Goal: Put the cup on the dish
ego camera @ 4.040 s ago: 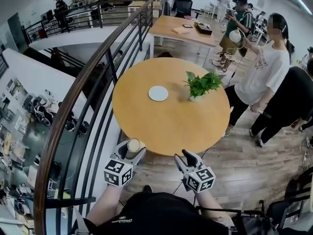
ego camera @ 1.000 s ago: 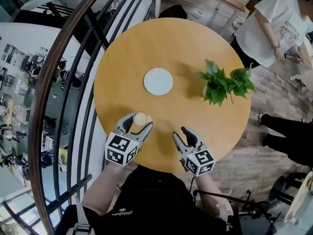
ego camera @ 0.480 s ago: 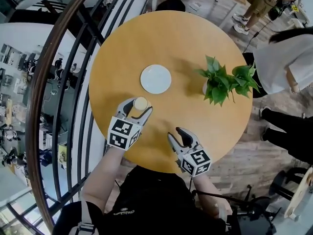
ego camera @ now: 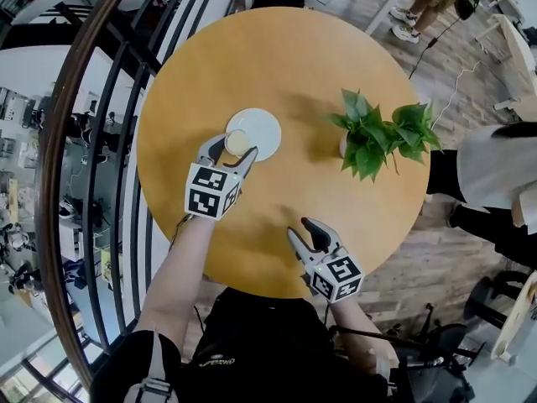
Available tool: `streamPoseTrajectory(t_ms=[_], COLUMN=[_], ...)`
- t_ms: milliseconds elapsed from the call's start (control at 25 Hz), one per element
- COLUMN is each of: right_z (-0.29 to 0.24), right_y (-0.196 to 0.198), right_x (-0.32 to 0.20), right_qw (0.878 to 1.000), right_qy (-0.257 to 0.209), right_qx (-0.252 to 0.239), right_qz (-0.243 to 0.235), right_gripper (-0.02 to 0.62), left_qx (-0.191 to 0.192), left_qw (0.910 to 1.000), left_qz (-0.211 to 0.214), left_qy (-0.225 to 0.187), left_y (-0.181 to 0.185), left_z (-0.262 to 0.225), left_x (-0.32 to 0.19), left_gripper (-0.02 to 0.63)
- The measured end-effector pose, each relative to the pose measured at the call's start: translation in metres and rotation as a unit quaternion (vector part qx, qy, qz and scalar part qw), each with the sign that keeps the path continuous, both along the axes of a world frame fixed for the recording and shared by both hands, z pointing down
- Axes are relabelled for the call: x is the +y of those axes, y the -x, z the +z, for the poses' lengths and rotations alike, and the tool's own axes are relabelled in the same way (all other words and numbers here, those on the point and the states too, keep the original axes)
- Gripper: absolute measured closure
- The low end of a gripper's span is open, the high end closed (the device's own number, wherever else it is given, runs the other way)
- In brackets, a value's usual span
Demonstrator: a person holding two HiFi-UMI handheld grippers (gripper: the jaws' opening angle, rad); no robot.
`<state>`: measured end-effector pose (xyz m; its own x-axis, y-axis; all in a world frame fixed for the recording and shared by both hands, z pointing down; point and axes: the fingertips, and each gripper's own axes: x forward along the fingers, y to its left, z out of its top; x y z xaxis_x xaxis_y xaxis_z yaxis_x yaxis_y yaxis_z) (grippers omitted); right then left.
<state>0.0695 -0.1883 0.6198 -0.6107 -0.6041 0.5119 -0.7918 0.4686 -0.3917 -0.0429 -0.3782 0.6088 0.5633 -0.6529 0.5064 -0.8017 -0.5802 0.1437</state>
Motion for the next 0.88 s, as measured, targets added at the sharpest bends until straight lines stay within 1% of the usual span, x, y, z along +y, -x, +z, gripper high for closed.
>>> streamPoseTrajectory(t_ms=[200, 320, 480, 600, 880], right_z=[0.006, 0.009, 0.013, 0.016, 0.019], right_y=[-0.004, -0.004, -0.01, -0.014, -0.015], right_x=[-0.004, -0.01, -0.014, -0.016, -0.017], right_qw=[1.0, 1.0, 1.0, 1.0, 1.0], right_qy=[0.011, 0.012, 0.016, 0.019, 0.021], right_qx=[-0.001, -0.002, -0.001, 0.001, 0.002], right_qz=[0.002, 0.003, 0.008, 0.01, 0.012], right_gripper=[0.445, 0.443, 0.445, 0.445, 0.445], left_qx=[-0.023, -0.035, -0.047, -0.049, -0.055], left_qw=[0.9997, 0.9993, 0.9983, 0.9978, 0.9969], left_qz=[0.01, 0.015, 0.023, 0.026, 0.028], left_qy=[-0.002, 0.007, 0.026, 0.037, 0.049], left_y=[-0.008, -0.012, -0.018, -0.02, -0.021], left_z=[0.007, 0.016, 0.033, 0.044, 0.055], left_x=[-0.036, -0.05, -0.053, -0.051, -0.053], left_gripper=[0.344, 0.344, 0.344, 0.344, 0.344])
